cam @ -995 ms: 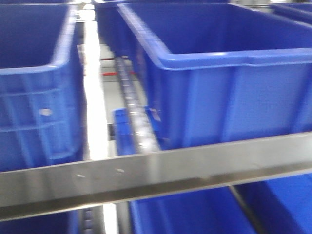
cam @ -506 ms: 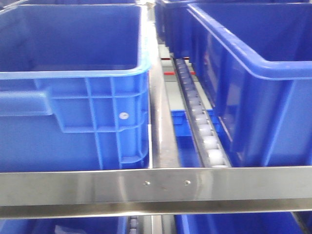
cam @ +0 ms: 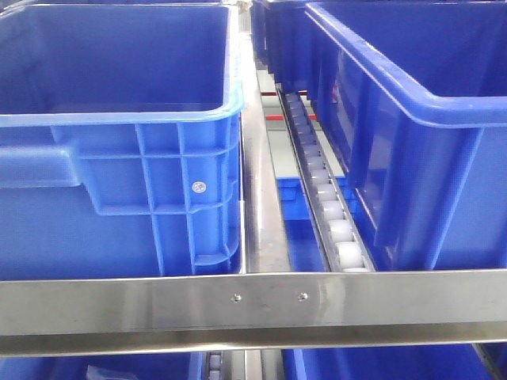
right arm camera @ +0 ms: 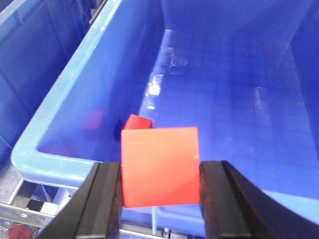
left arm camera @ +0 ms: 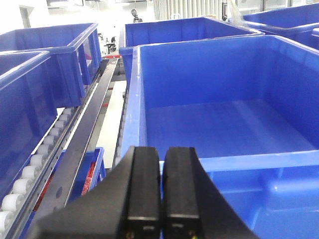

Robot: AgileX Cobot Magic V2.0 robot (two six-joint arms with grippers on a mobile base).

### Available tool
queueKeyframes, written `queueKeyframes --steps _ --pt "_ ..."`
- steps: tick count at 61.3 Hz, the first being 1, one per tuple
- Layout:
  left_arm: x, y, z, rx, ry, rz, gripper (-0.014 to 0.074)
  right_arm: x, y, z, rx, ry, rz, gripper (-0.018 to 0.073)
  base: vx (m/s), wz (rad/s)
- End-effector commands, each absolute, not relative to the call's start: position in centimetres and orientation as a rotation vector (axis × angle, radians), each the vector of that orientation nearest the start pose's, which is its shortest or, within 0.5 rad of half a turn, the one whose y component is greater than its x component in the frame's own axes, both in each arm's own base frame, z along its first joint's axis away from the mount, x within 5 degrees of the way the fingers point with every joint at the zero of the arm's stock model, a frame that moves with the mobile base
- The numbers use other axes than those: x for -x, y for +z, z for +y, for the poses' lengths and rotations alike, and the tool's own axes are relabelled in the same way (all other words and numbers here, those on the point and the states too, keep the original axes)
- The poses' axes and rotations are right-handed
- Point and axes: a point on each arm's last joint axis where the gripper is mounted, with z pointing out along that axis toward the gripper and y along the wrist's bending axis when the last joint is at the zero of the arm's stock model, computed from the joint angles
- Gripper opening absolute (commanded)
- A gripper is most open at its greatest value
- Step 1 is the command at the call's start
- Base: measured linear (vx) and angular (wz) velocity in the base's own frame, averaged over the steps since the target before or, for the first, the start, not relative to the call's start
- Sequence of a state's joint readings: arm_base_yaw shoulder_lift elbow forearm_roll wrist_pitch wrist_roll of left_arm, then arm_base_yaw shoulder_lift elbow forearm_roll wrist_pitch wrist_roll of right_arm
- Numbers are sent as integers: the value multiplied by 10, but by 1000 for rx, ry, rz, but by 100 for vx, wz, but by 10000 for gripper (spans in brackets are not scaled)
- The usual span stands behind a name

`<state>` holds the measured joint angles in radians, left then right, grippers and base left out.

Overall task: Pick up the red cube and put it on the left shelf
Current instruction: 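Move the held red cube over a blue bin on the shelf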

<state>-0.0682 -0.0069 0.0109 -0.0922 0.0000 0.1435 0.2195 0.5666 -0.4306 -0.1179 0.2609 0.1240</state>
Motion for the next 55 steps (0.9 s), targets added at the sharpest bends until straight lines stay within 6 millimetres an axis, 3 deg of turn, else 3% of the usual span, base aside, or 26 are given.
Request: queueKeyframes --steps 1,44,55 --pt "-57 210 -3 -79 -15 1432 106 -120 308 25 179 141 1749 65 0 0" --pt "-57 210 -3 -79 -15 1432 106 -121 310 25 179 147 1718 65 0 0" --pt "-57 210 -3 -79 -15 1432 106 -135 322 29 181 157 1672 65 0 0"
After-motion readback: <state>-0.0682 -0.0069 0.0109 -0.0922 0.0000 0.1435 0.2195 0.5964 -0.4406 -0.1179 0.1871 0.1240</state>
